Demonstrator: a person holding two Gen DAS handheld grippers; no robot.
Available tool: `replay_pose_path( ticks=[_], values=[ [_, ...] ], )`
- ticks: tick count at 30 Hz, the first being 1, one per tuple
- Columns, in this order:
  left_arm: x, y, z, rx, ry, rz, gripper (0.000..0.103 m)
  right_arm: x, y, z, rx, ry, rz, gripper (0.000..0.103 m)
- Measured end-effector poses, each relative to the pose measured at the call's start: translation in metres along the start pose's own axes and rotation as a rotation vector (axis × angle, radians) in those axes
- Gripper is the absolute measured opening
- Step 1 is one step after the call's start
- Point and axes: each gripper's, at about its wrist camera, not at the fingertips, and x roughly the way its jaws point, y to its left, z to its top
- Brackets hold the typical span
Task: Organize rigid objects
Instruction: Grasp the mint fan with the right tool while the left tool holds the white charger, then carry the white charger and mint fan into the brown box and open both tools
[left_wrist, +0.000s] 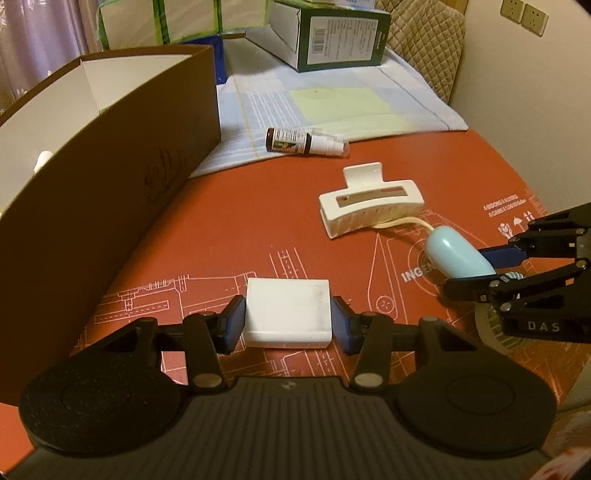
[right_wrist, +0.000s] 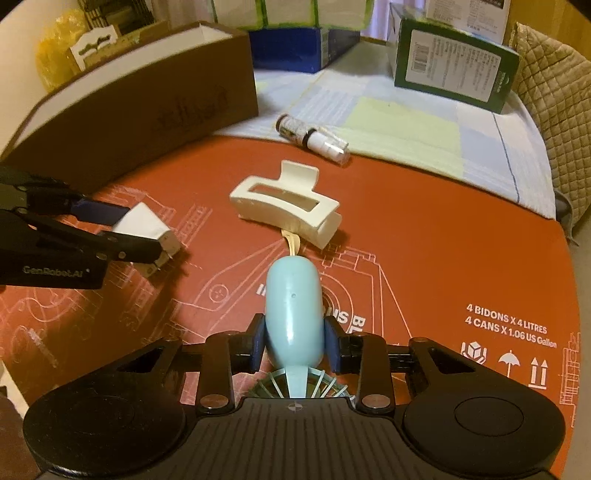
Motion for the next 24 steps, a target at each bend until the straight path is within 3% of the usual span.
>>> replay_pose_path(
  ticks=[7, 24],
  values=[
    [-0.017, -0.001, 0.006, 0.002, -0.036, -0.011, 0.045, -0.025, 0.005, 0.007, 0.014, -0.073, 0.015, 0.030],
    [-0.053, 0.011, 0.011, -0.002, -0.107, -0.008, 0.045, -0.045, 0.032, 0.019, -0.005, -0.139, 0.033, 0.030]
  ],
)
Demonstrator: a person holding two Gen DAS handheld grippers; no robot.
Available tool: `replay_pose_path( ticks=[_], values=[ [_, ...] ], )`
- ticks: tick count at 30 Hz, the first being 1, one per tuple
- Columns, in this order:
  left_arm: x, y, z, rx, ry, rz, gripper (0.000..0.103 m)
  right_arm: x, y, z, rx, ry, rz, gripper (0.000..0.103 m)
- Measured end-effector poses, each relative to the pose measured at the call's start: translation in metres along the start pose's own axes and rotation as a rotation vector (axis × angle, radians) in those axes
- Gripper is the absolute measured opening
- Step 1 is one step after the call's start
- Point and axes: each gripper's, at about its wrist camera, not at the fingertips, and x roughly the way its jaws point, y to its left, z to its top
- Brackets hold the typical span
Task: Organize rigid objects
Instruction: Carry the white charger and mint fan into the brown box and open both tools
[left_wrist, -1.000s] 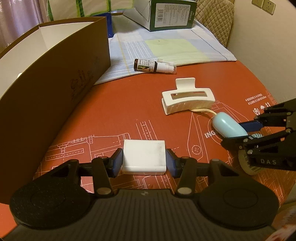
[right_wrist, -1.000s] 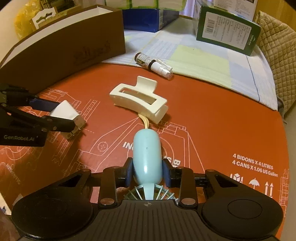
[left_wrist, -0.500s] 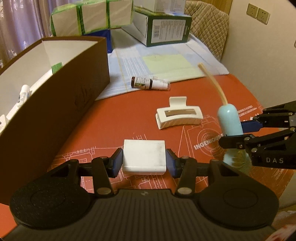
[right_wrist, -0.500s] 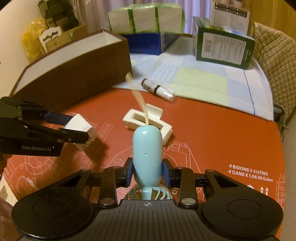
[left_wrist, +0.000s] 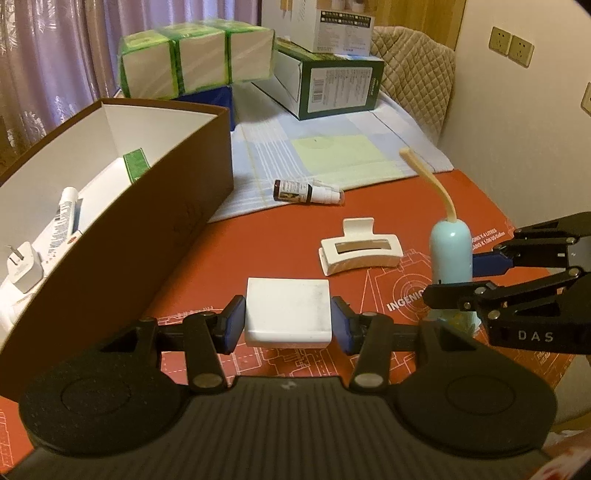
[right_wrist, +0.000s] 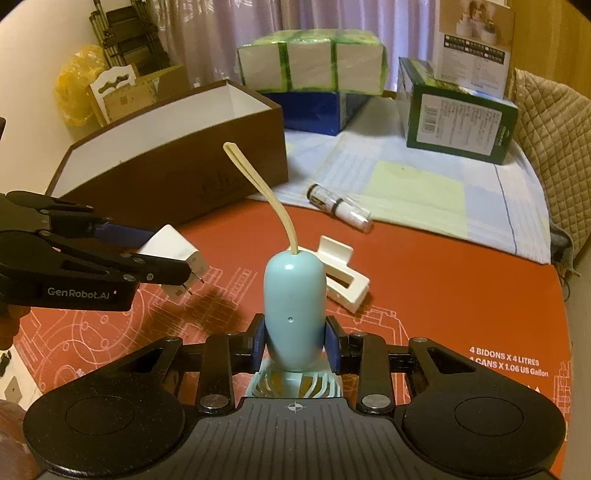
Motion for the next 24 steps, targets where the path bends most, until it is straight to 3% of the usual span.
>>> replay_pose_path(
  ticks=[10, 24],
  values=[
    [-0.030, 0.014, 0.012, -0.019, -0.060, 0.005, 0.045, -0.007, 0.020, 0.018, -0.019, -0.040, 0.035, 0.030],
    [-0.077, 0.062, 0.029, -0.062, -0.117, 0.063, 0.045, -0.015, 0.075, 0.067, -0.042, -0.099, 0.182, 0.030]
  ],
)
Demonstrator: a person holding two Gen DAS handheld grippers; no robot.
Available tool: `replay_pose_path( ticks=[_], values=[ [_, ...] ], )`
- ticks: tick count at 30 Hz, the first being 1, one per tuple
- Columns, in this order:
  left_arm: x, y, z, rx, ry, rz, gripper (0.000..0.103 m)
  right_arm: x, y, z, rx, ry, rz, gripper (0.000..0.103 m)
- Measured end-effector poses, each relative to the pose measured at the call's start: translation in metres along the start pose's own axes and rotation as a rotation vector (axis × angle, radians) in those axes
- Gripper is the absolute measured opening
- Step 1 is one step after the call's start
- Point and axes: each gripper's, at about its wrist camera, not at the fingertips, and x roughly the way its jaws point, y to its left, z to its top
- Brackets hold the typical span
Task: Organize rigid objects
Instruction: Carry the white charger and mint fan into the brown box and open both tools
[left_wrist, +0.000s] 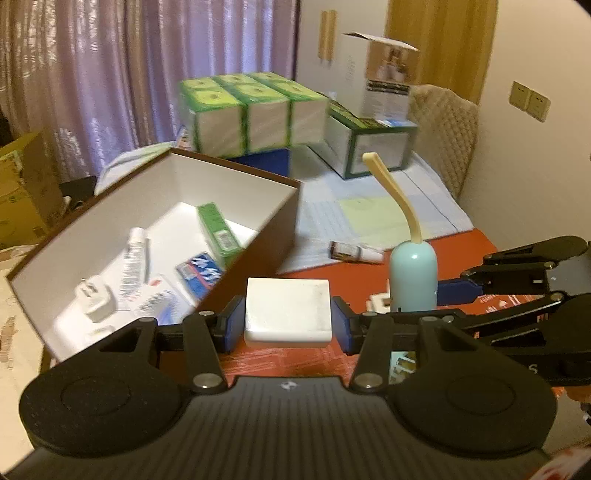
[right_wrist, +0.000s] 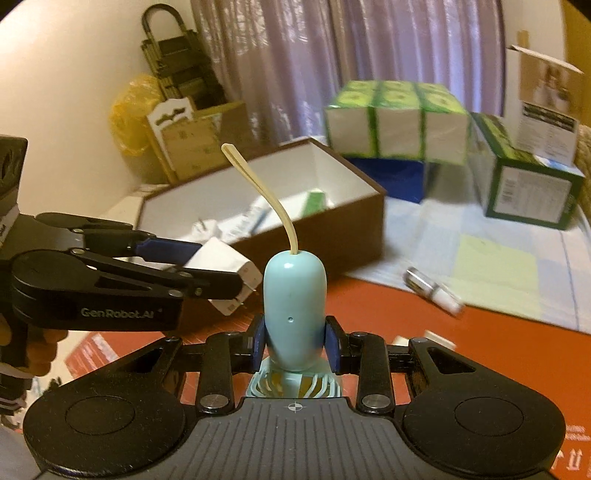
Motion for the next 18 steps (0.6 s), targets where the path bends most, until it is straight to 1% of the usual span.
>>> replay_pose_path(
  ticks=[6, 11, 18],
  values=[
    [-0.010, 0.034, 0.009, -0.023, -0.016, 0.039, 0.045, 0.015, 0.025, 0.026, -0.005, -0.012, 0.034, 0.030],
    [-0.014, 0.060, 0.020, -0.012, -0.039, 0.062, 0.045, 0.028, 0.042, 0.050, -0.007, -0.030, 0.059, 0.030],
    [-0.008, 0.093, 0.038, 0.010, -0.062, 0.079, 0.045, 0.052, 0.060, 0.083, 0.008, -0.049, 0.064, 0.030]
  ],
)
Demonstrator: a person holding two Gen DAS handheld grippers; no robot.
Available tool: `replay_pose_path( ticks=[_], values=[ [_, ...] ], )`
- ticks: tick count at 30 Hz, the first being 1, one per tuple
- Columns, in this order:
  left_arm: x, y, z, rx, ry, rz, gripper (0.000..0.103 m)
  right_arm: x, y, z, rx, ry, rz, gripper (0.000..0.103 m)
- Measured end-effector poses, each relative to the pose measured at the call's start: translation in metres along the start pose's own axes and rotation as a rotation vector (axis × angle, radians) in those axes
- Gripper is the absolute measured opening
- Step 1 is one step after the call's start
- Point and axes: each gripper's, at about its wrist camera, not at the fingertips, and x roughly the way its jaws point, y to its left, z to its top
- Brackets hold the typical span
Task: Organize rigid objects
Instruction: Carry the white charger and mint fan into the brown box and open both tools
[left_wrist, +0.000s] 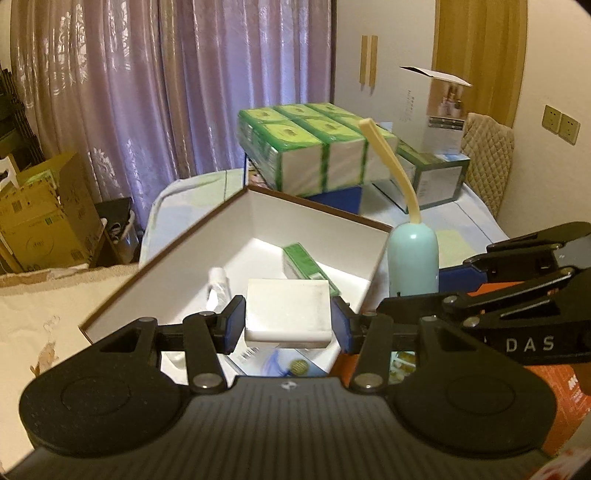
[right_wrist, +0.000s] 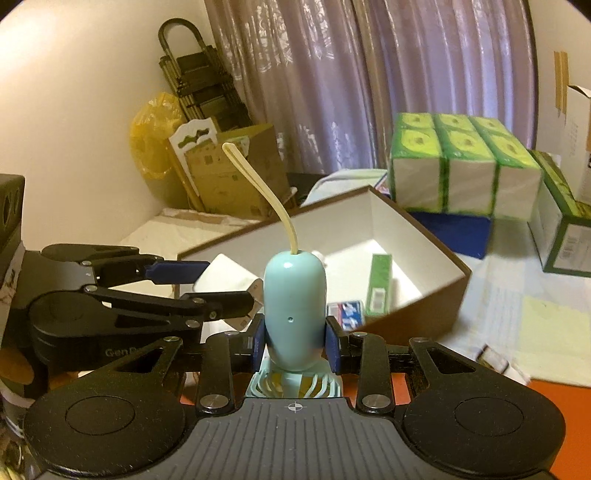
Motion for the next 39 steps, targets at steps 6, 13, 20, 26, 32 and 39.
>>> replay_pose_path(
  ticks=[6, 13, 20, 26, 32, 39],
  values=[
    [0.018, 0.024, 0.015, 0.024, -0.002, 0.008, 0.045, 0.024, 0.005, 0.025, 0.019, -0.017, -0.023, 0.030],
    [0.052, 0.045, 0.026, 0.049, 0.030, -0.005, 0.045, 0.056, -0.001, 0.043, 0.064, -0.003, -0.082, 0.030],
    [0.095, 0.060, 0.027, 0.079, 0.095, -0.026, 0.045, 0.092, -0.013, 0.052, 0.120, 0.039, -0.136, 0.030],
    [0.128, 0.071, 0.025, 0.094, 0.146, -0.040, 0.045, 0.126, -0.024, 0.057, 0.131, 0.087, -0.193, 0.030],
    [0.156, 0.072, 0.026, 0.128, 0.179, -0.065, 0.045, 0.155, -0.036, 0.059, 0.153, 0.135, -0.239, 0.030],
    [0.182, 0.073, 0.028, 0.147, 0.211, -0.081, 0.045, 0.179, -0.049, 0.065, 0.136, 0.170, -0.262, 0.030]
  ],
)
